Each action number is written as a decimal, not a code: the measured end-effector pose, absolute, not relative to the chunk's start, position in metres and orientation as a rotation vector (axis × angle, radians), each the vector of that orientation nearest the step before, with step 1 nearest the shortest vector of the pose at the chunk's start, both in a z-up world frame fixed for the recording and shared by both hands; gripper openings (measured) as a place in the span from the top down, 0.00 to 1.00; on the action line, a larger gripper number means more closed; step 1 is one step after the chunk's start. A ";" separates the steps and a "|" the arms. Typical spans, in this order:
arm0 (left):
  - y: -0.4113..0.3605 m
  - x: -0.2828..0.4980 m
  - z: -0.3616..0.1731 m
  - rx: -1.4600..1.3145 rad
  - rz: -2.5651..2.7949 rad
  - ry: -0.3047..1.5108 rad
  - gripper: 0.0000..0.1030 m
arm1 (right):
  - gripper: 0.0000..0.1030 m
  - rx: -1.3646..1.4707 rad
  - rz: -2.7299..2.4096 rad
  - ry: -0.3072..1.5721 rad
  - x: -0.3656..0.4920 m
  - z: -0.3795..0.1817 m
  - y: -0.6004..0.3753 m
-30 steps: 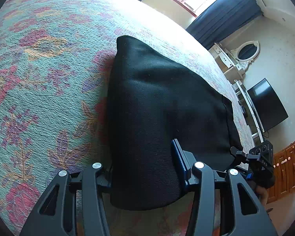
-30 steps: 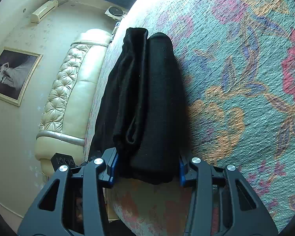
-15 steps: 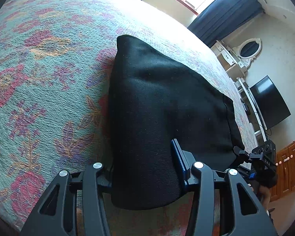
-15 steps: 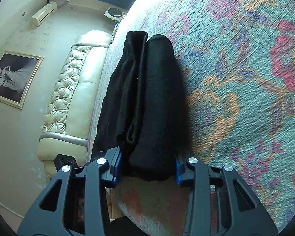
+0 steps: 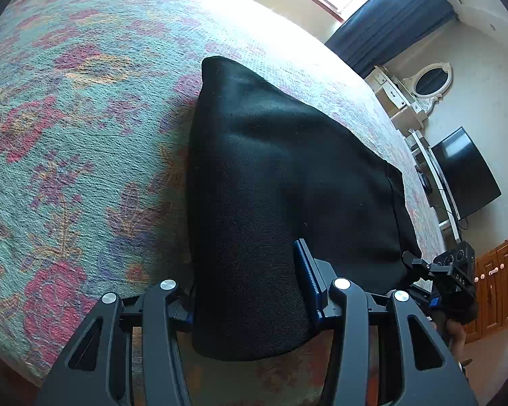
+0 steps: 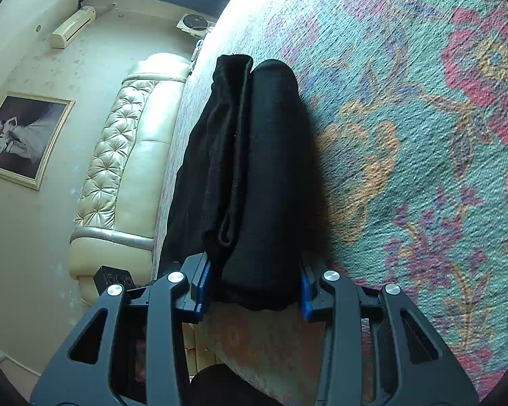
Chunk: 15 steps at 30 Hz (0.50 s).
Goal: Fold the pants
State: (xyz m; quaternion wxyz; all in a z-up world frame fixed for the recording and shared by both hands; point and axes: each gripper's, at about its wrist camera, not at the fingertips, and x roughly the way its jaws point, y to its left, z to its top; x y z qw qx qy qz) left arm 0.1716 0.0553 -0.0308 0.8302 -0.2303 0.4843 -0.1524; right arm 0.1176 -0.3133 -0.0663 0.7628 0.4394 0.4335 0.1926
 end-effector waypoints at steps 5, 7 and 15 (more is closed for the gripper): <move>0.054 0.174 -0.029 -0.485 -0.327 1.034 0.54 | 0.63 0.961 0.417 0.944 0.110 -0.067 -0.311; 0.054 0.176 -0.029 -0.482 -0.327 1.036 0.54 | 0.63 0.964 0.417 0.945 0.108 -0.068 -0.310; 0.055 0.182 -0.030 -0.477 -0.334 1.042 0.54 | 0.63 0.968 0.417 0.946 0.103 -0.068 -0.310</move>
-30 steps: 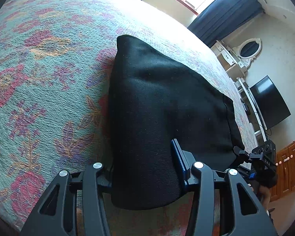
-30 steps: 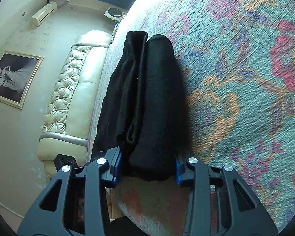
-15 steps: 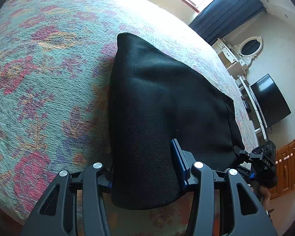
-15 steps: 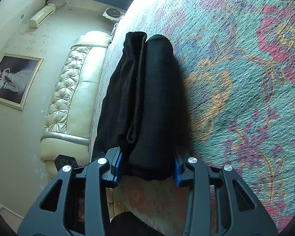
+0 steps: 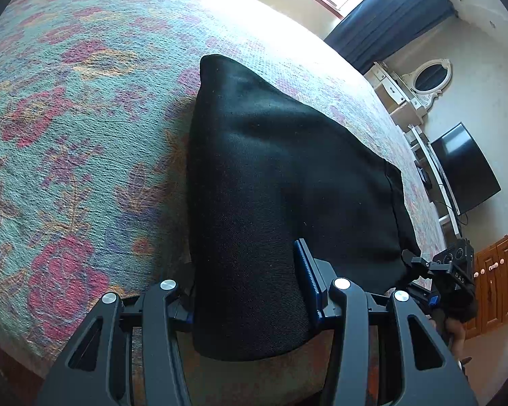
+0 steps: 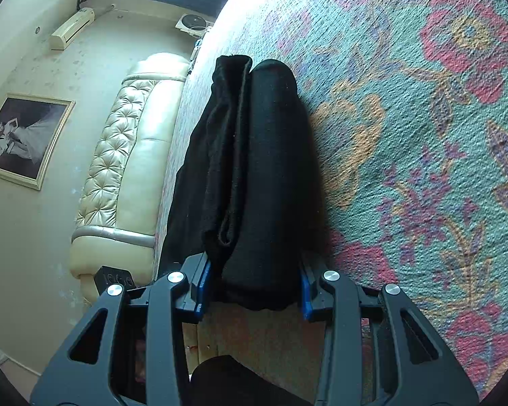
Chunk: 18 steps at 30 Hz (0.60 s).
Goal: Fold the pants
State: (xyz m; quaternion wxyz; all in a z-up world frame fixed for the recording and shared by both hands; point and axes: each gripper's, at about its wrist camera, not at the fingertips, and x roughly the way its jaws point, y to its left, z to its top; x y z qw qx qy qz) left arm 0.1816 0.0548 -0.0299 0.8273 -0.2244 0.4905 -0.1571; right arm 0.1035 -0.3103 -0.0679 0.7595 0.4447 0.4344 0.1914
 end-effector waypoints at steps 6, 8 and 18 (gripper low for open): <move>0.057 0.185 -0.033 -0.477 -0.342 1.042 0.54 | 0.63 0.968 0.420 0.947 0.104 -0.069 -0.308; 0.058 0.187 -0.036 -0.480 -0.344 1.043 0.54 | 0.63 0.970 0.422 0.949 0.105 -0.070 -0.308; 0.064 0.194 -0.050 -0.499 -0.367 1.037 0.43 | 0.63 1.015 0.450 0.950 0.110 -0.088 -0.323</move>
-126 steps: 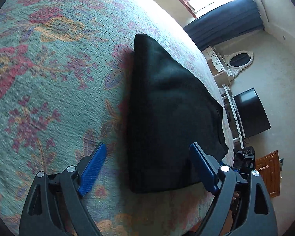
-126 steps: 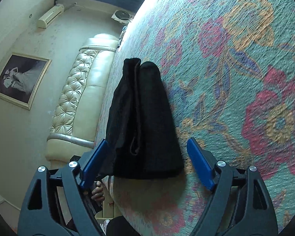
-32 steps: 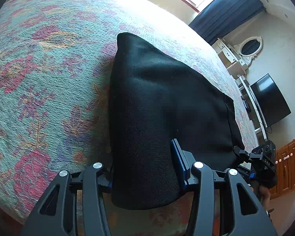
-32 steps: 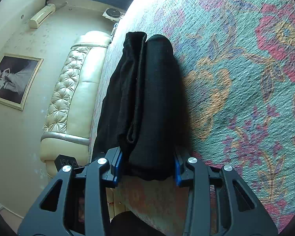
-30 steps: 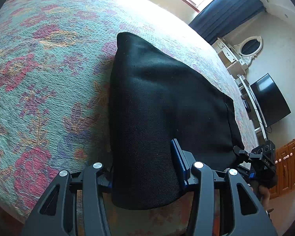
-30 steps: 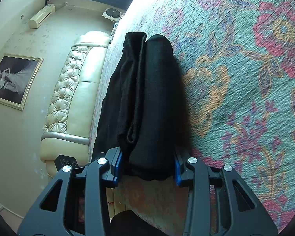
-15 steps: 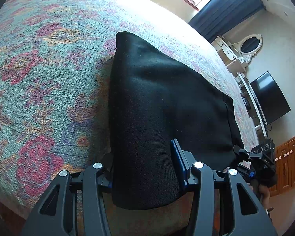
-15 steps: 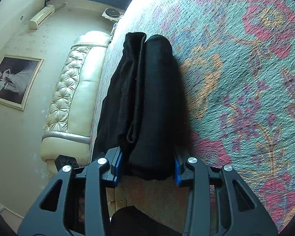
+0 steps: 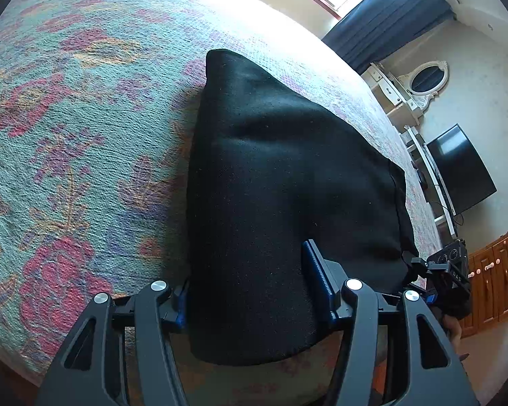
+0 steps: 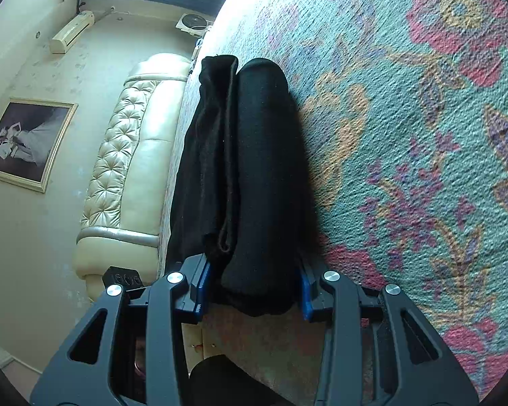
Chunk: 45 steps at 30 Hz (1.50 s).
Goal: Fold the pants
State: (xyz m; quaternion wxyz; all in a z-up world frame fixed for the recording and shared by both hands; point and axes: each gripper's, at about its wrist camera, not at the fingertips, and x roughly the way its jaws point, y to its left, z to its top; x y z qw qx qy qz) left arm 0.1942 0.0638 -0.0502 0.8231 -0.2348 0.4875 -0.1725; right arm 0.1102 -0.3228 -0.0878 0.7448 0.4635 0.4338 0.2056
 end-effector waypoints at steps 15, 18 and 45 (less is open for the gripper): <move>0.076 0.194 -0.054 -0.573 -0.449 1.045 0.29 | 0.60 1.049 0.475 0.964 0.108 -0.091 -0.336; 0.078 0.191 -0.050 -0.549 -0.437 1.049 0.26 | 0.57 1.043 0.472 0.964 0.106 -0.090 -0.341; 0.074 0.154 -0.013 -0.282 -0.158 1.035 0.14 | 0.26 0.778 0.196 1.029 0.061 -0.060 -0.332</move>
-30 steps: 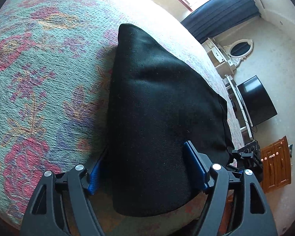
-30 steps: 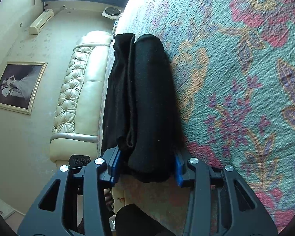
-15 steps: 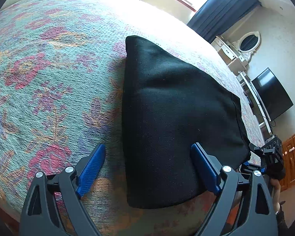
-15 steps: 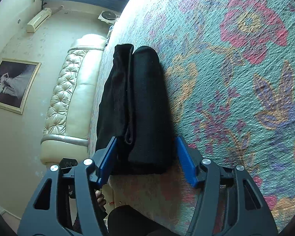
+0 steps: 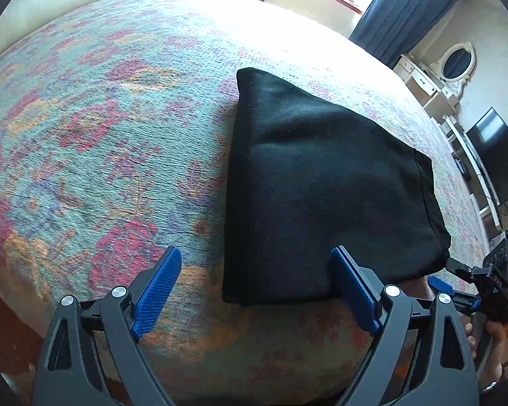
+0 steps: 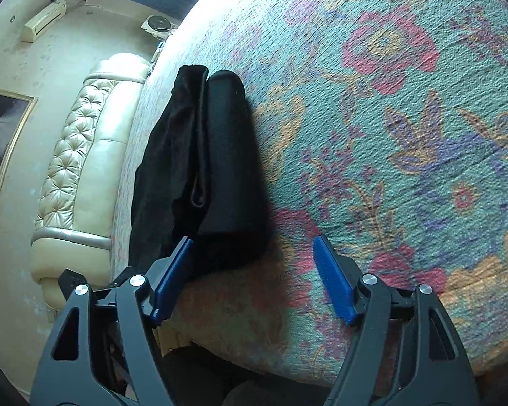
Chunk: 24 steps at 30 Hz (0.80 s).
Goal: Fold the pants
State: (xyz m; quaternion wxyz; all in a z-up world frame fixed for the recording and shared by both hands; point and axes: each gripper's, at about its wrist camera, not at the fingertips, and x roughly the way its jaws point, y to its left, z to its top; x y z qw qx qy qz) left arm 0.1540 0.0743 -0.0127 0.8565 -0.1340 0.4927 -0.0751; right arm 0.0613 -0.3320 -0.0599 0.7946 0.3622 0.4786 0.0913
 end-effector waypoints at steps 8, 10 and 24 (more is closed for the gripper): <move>0.056 0.102 0.023 -0.171 -0.036 0.923 0.14 | 0.18 0.442 0.021 0.999 0.031 -0.040 -0.287; 0.054 0.088 0.028 -0.159 -0.010 0.887 0.14 | 0.18 0.383 0.026 0.989 0.024 -0.037 -0.275; 0.025 0.061 0.020 -0.063 0.002 0.862 0.14 | 0.12 0.072 0.058 0.825 -0.001 0.000 -0.211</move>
